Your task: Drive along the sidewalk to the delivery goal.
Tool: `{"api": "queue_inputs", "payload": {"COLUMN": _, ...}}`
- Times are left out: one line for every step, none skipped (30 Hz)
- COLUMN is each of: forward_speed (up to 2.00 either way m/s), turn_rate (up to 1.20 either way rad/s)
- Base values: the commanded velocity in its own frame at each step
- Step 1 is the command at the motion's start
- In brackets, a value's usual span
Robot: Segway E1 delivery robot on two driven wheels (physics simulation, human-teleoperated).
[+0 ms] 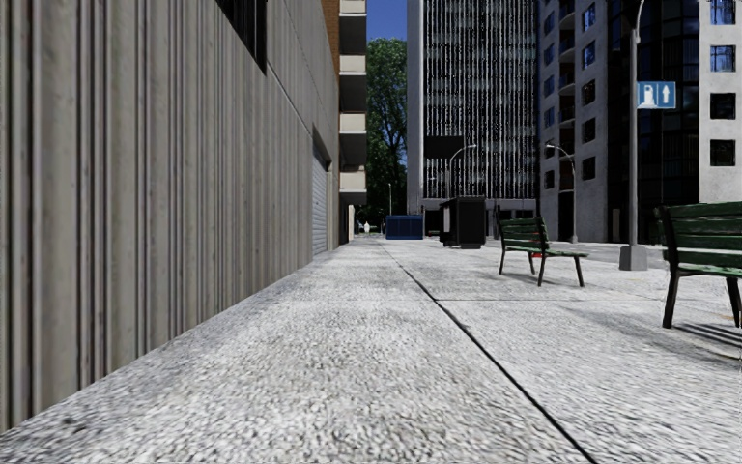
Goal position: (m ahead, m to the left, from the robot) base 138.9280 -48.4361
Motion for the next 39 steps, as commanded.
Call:
{"api": "queue_inputs", "payload": {"forward_speed": 2.0, "turn_rate": -0.31}}
{"api": "queue_inputs", "payload": {"forward_speed": 2.0, "turn_rate": -0.31}}
{"api": "queue_inputs", "payload": {"forward_speed": 2.0, "turn_rate": -0.27}}
{"api": "queue_inputs", "payload": {"forward_speed": 2.0, "turn_rate": -0.01}}
{"api": "queue_inputs", "payload": {"forward_speed": 2.0, "turn_rate": 0.0}}
{"api": "queue_inputs", "payload": {"forward_speed": 2.0, "turn_rate": 0.0}}
{"api": "queue_inputs", "payload": {"forward_speed": 2.0, "turn_rate": 0.0}}
{"api": "queue_inputs", "payload": {"forward_speed": 2.0, "turn_rate": 0.0}}
{"api": "queue_inputs", "payload": {"forward_speed": 2.0, "turn_rate": 0.0}}
{"api": "queue_inputs", "payload": {"forward_speed": 2.0, "turn_rate": 0.0}}
{"api": "queue_inputs", "payload": {"forward_speed": 2.0, "turn_rate": 0.0}}
{"api": "queue_inputs", "payload": {"forward_speed": 2.0, "turn_rate": 0.0}}
{"api": "queue_inputs", "payload": {"forward_speed": 2.0, "turn_rate": 0.0}}
{"api": "queue_inputs", "payload": {"forward_speed": 2.0, "turn_rate": 0.0}}
{"api": "queue_inputs", "payload": {"forward_speed": 2.0, "turn_rate": 0.0}}
{"api": "queue_inputs", "payload": {"forward_speed": 2.0, "turn_rate": 0.0}}
{"api": "queue_inputs", "payload": {"forward_speed": 2.0, "turn_rate": 0.0}}
{"api": "queue_inputs", "payload": {"forward_speed": 2.0, "turn_rate": 0.0}}
{"api": "queue_inputs", "payload": {"forward_speed": 2.0, "turn_rate": 0.0}}
{"api": "queue_inputs", "payload": {"forward_speed": 2.0, "turn_rate": -0.13}}
{"api": "queue_inputs", "payload": {"forward_speed": 2.0, "turn_rate": -0.23}}
{"api": "queue_inputs", "payload": {"forward_speed": 2.0, "turn_rate": -0.25}}
{"api": "queue_inputs", "payload": {"forward_speed": 2.0, "turn_rate": -0.25}}
{"api": "queue_inputs", "payload": {"forward_speed": 2.0, "turn_rate": -0.19}}
{"api": "queue_inputs", "payload": {"forward_speed": 2.0, "turn_rate": -0.07}}
{"api": "queue_inputs", "payload": {"forward_speed": 2.0, "turn_rate": 0.0}}
{"api": "queue_inputs", "payload": {"forward_speed": 2.0, "turn_rate": 0.0}}
{"api": "queue_inputs", "payload": {"forward_speed": 2.0, "turn_rate": 0.0}}
{"api": "queue_inputs", "payload": {"forward_speed": 2.0, "turn_rate": 0.0}}
{"api": "queue_inputs", "payload": {"forward_speed": 2.0, "turn_rate": 0.0}}
{"api": "queue_inputs", "payload": {"forward_speed": 2.0, "turn_rate": 0.0}}
{"api": "queue_inputs", "payload": {"forward_speed": 2.0, "turn_rate": 0.0}}
{"api": "queue_inputs", "payload": {"forward_speed": 2.0, "turn_rate": 0.0}}
{"api": "queue_inputs", "payload": {"forward_speed": 2.0, "turn_rate": 0.0}}
{"api": "queue_inputs", "payload": {"forward_speed": 2.0, "turn_rate": 0.0}}
{"api": "queue_inputs", "payload": {"forward_speed": 2.0, "turn_rate": 0.0}}
{"api": "queue_inputs", "payload": {"forward_speed": 2.0, "turn_rate": -0.09}}
{"api": "queue_inputs", "payload": {"forward_speed": 2.0, "turn_rate": -0.22}}
{"api": "queue_inputs", "payload": {"forward_speed": 2.0, "turn_rate": -0.25}}
